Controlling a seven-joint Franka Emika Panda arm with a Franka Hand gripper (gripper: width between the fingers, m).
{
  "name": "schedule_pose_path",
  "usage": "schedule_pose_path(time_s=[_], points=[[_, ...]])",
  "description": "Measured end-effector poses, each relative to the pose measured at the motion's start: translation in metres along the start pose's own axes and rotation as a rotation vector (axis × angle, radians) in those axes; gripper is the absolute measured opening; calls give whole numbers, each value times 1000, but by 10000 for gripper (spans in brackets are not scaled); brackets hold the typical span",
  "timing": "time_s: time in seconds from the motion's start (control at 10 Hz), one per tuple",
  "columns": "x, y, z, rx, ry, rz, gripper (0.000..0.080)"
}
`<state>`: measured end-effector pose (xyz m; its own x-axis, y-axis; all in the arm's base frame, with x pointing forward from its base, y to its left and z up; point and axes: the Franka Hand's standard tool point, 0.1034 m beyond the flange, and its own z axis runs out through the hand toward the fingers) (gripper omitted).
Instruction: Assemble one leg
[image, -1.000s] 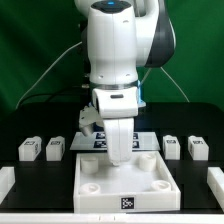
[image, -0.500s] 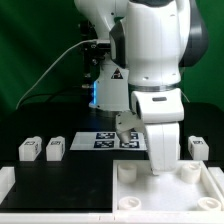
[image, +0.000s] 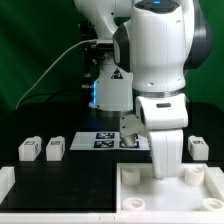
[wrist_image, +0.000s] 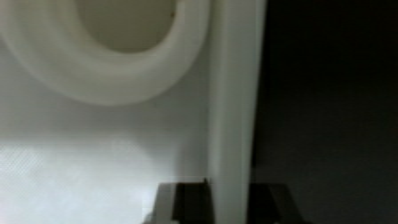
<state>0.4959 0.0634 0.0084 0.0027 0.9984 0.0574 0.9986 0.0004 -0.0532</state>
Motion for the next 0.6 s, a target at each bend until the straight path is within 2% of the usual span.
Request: schedule_pose_path(time_s=[0.1,0.2,0.3,0.4,0.5,0.6], points=[[0,0,0,0,0,0,134],[0,0,0,1,0,1,318],[-1,0,0,1,0,1,466],[-1,0,1,1,0,1,466],[-1,0,1,2,0,2,604],[-1,0,1,2,0,2,604]])
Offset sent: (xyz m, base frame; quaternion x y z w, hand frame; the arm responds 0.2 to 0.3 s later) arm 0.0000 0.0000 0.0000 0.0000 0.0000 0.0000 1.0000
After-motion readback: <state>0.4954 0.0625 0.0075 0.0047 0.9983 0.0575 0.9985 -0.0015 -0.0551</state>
